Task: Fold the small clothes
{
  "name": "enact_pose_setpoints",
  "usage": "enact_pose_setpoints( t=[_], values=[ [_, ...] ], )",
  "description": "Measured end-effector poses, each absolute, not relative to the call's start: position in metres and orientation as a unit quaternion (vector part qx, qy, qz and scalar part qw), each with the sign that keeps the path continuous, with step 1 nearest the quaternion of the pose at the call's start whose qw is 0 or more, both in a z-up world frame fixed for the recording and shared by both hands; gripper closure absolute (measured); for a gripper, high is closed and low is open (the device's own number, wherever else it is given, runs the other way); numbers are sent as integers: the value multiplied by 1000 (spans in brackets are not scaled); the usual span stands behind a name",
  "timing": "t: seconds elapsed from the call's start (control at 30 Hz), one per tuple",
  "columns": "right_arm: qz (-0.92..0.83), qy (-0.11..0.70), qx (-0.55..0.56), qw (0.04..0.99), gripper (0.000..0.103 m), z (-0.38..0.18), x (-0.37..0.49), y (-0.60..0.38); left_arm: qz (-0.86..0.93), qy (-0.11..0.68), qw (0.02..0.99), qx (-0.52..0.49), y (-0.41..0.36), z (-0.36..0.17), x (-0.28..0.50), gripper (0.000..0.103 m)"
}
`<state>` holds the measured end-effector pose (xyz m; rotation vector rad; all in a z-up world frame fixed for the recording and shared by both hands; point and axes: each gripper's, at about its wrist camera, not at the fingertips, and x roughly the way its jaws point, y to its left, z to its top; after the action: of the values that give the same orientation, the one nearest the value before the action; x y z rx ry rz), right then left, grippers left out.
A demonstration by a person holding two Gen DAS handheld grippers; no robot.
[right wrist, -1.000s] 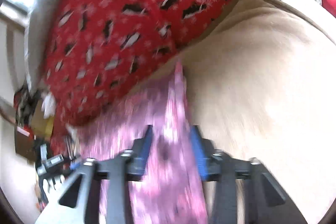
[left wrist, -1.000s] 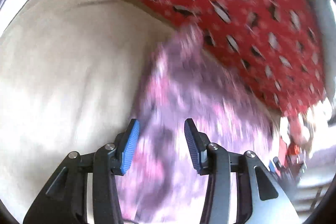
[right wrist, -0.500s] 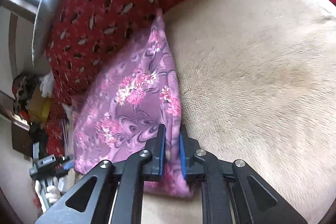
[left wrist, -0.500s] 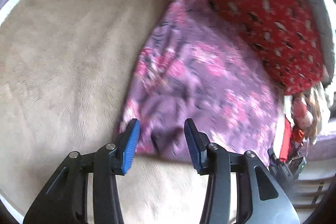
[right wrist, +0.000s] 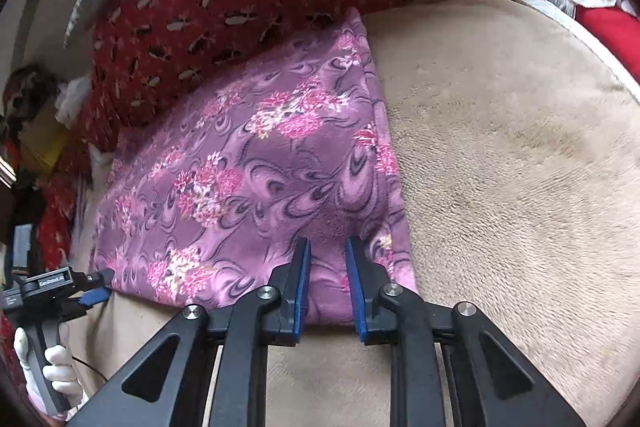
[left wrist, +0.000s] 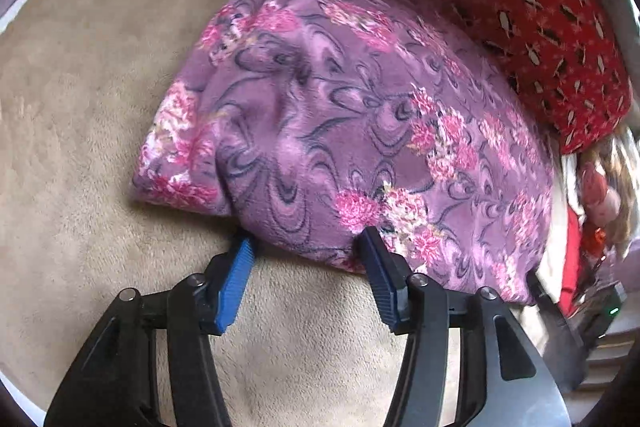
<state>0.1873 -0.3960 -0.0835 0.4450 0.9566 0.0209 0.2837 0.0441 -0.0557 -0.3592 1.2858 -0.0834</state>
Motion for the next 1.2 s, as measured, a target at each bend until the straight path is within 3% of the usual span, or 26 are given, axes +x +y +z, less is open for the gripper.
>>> enact_pose_setpoints(
  t=[0.07,0.2,0.27,0.33,0.4,0.53,0.7,0.87,0.97,1.2],
  values=[
    [16,448,202,871,79,-73,193,-392,-37,596,784,-167,42,-57,285,49],
    [25,420,187,888,64,-50,207,-378,-37,594,787,-166,40,-59,287,47],
    [21,414,173,893,64,-46,218,-372,-37,592,790,-154,32,-62,289,45],
    [10,417,154,896,60,-47,229,-367,-38,590,793,-146,28,-63,289,42],
    [-10,431,137,892,49,-59,240,-364,-40,589,794,-143,25,-64,290,38],
    [-23,433,101,895,43,-81,244,-355,-44,587,797,-134,21,-64,293,32],
    [6,432,71,899,13,-86,243,-342,-44,582,802,-123,17,-64,294,31],
    [1,443,42,896,7,-87,246,-330,-46,585,799,-128,18,-65,295,31],
    [9,450,51,891,10,-81,249,-337,-74,577,799,-151,24,-52,297,31],
    [-58,398,234,885,9,-57,268,-430,-87,564,803,-172,51,-25,366,31]
  ],
)
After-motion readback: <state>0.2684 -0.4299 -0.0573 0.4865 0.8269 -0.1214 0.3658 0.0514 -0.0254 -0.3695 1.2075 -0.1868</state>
